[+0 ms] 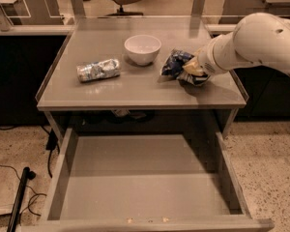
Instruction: Pick blue chip bag from top drawer and place on counter
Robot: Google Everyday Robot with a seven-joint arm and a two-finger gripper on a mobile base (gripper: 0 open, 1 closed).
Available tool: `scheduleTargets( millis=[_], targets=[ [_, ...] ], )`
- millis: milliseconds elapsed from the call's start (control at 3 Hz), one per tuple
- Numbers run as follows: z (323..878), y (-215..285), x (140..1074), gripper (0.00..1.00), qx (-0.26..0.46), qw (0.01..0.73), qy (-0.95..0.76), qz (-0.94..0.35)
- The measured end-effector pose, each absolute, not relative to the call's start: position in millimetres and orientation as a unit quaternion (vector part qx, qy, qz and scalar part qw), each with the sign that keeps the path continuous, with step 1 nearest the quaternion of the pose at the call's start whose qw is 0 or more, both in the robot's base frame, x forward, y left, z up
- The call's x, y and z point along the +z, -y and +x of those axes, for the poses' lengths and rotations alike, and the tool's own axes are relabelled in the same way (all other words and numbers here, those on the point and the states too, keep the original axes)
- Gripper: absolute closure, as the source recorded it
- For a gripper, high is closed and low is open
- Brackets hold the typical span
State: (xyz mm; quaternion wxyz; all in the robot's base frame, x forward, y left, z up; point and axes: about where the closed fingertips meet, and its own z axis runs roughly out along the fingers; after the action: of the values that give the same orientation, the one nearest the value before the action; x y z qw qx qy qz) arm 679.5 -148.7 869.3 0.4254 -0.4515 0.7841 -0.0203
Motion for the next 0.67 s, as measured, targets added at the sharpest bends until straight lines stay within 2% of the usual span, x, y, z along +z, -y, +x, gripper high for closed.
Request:
scheduleTargets(
  millis=[667],
  targets=[
    [679.5,148.6,869.3,0.00,-0.020,0.425,-0.784,-0.452]
  ],
)
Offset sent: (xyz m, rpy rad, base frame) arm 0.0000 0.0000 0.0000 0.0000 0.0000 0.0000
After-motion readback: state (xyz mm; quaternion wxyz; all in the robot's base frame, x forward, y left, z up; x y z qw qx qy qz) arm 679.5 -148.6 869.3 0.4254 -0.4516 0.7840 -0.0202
